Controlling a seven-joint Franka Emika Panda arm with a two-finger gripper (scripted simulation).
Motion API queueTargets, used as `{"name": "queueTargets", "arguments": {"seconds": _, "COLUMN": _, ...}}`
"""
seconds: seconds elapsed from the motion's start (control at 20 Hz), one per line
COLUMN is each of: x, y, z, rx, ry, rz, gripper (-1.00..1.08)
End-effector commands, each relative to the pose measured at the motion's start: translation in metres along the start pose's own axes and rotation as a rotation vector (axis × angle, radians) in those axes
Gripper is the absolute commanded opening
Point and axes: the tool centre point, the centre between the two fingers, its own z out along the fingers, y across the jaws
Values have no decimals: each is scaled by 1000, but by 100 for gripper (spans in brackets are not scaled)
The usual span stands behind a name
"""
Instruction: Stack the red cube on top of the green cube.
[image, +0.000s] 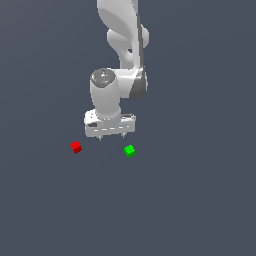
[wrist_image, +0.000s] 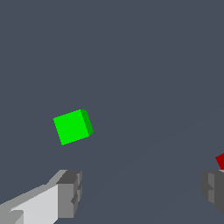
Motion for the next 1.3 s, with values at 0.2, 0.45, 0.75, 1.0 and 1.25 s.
{"name": "queueTargets", "arguments": {"seconds": 0.2, "x": -18, "y": 38, "z": 13, "rx": 2, "ry": -1, "rz": -96, "gripper": 100}}
{"name": "queueTargets", "arguments": {"seconds": 0.45, "x": -29, "y": 68, "z": 23, "rx": 4, "ry": -1, "rz": -169, "gripper": 100}}
{"name": "queueTargets", "arguments": {"seconds": 0.75, "x": -39, "y": 106, "z": 35, "rx": 6, "ry": -2, "rz": -259, "gripper": 100}}
{"name": "queueTargets", "arguments": {"seconds": 1.0, "x": -44, "y": 138, "z": 46, "rx": 8, "ry": -2, "rz": -334, "gripper": 100}}
{"name": "queueTargets", "arguments": {"seconds": 1.25, "x": -46, "y": 164, "z": 54, "rx": 10, "ry": -3, "rz": -393, "gripper": 100}}
